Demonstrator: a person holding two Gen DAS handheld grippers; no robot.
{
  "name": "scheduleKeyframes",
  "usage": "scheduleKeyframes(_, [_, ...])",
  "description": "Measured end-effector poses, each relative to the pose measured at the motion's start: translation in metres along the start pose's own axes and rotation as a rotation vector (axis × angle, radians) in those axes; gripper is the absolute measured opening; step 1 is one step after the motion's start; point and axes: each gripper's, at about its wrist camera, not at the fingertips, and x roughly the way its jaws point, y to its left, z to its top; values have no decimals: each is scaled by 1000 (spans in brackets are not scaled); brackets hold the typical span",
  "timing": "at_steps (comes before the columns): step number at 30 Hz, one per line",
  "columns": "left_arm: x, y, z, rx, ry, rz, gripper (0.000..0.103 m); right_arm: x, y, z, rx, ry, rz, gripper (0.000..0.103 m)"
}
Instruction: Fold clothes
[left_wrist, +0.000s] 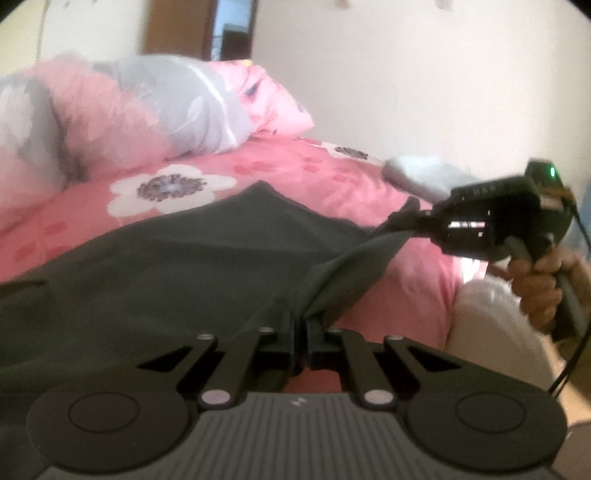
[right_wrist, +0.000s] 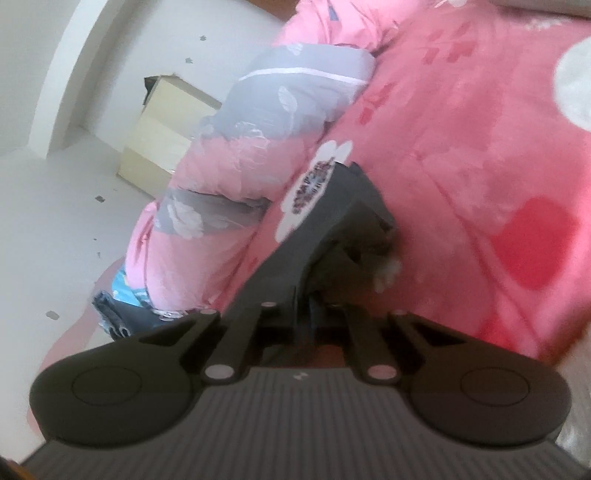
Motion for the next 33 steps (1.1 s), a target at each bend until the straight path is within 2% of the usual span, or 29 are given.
scheduleKeyframes(5, [9,24,12,-99,17,-13,7,27,-6,16,91,6,55,4])
scheduleKeyframes(12, [32,72,12,-332,82,-60,10,71,-23,24,174,34,37,7])
scheduleKeyframes(13, [36,79,11,-370,92,-63,13,77,-25,25,178,38,32,7])
scheduleKeyframes(15, [39,90,9,-423,106,-46,33,87,-30,26,188,47,31,8])
scheduleKeyframes(18, [38,100,8,-457,87,-26,42,98,-41,26,235,57,55,10])
scheduleKeyframes(21, [29,104,8,-497,29,-26,47,101,-51,25,282,45,96,11])
scheduleKeyframes(24, [14,106,8,-519,-66,1,52,100,-58,26,325,15,153,17])
scheduleKeyframes(28, [-1,102,12,-509,-132,75,52,95,-65,27,381,-32,214,21])
scheduleKeyframes(30, [-9,93,15,-470,-155,84,53,92,-63,28,363,-52,211,25])
scheduleKeyframes(33, [-16,67,19,-332,-149,64,59,85,-57,30,308,-78,188,28])
